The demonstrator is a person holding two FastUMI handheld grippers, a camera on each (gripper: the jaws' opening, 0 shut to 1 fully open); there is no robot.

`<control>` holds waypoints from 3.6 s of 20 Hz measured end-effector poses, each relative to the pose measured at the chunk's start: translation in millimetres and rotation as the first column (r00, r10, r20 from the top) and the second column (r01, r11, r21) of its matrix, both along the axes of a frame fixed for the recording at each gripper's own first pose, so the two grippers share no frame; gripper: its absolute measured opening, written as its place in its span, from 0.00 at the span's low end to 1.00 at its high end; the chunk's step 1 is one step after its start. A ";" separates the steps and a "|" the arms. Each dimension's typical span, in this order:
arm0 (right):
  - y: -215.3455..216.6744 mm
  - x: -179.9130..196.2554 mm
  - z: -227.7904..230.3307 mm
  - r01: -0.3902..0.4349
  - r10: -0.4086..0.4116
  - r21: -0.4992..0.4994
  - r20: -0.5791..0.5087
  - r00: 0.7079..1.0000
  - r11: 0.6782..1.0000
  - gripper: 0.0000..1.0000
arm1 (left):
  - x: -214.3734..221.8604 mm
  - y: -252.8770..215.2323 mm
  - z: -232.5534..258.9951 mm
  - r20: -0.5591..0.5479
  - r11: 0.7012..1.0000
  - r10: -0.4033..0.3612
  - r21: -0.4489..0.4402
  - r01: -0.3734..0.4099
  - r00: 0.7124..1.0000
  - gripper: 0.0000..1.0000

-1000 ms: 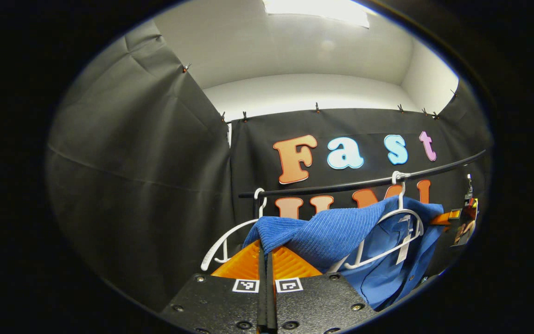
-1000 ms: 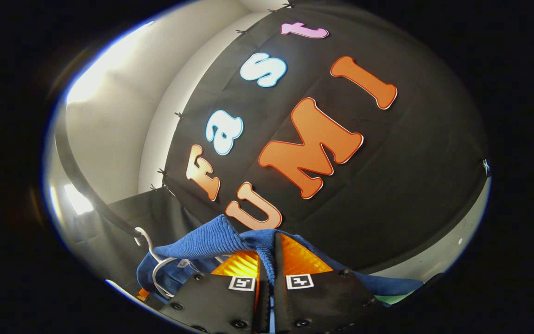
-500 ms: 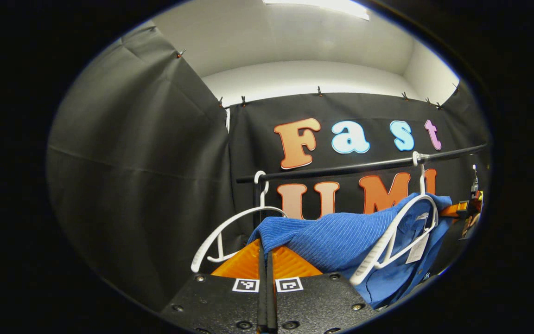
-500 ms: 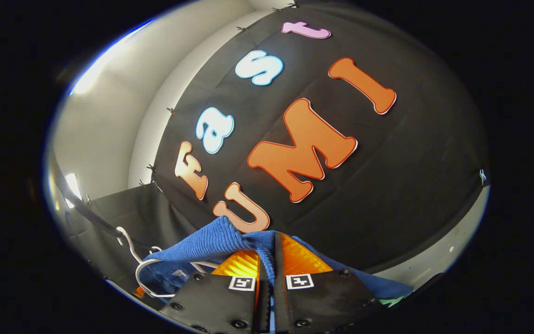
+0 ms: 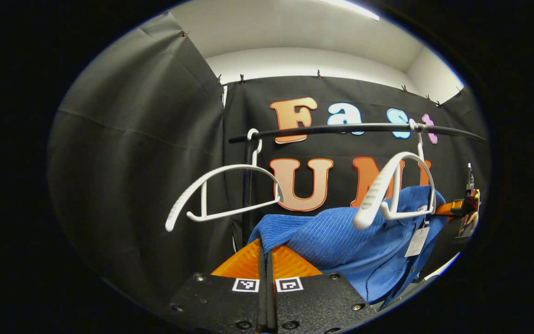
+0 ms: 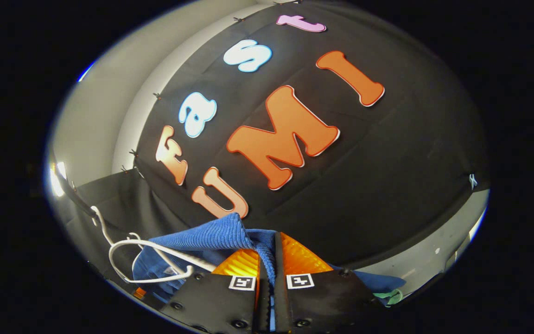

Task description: Grasp the clothes on the hanger with both hands and then place them into the laundry hamper below.

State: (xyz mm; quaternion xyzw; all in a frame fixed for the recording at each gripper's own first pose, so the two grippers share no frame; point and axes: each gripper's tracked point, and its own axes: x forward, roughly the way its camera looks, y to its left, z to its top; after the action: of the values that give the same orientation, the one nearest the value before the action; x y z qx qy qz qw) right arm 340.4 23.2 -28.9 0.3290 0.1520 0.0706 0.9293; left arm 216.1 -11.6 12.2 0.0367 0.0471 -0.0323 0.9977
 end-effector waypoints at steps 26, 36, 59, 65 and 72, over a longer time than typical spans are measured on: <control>73.2 -174.9 -85.7 -0.182 0.184 -0.157 -0.003 0.983 0.971 0.11 | -87.2 -171.9 -106.7 -0.099 0.954 -0.278 -0.142 0.263 0.955 0.00; 88.5 -207.6 -133.0 -0.165 0.190 -0.408 0.021 0.982 0.898 0.11 | -98.2 -235.7 -167.4 -0.150 0.931 -0.358 -0.132 0.341 0.921 0.00; 45.4 -234.8 -314.3 -0.106 0.048 -0.497 -0.128 0.991 0.861 0.11 | -115.2 -241.3 -394.2 -0.499 0.954 -0.298 -0.180 0.239 0.814 0.00; 29.8 -245.4 -375.9 -0.086 -0.023 -0.449 -0.231 0.973 0.890 0.11 | -130.7 -236.7 -460.1 -0.609 0.965 -0.262 -0.166 0.203 0.749 0.00; 35.6 -263.5 -447.4 -0.154 -0.026 -0.460 -0.361 0.932 0.874 0.11 | -155.2 -225.9 -537.6 -0.735 0.979 -0.196 -0.115 0.166 0.649 0.00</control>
State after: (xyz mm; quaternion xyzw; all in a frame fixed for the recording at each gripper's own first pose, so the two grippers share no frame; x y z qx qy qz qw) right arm 77.0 58.8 -476.3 0.0896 0.3414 0.0011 0.9356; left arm 60.9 -237.5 -525.4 0.0064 0.4443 -0.1446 0.8841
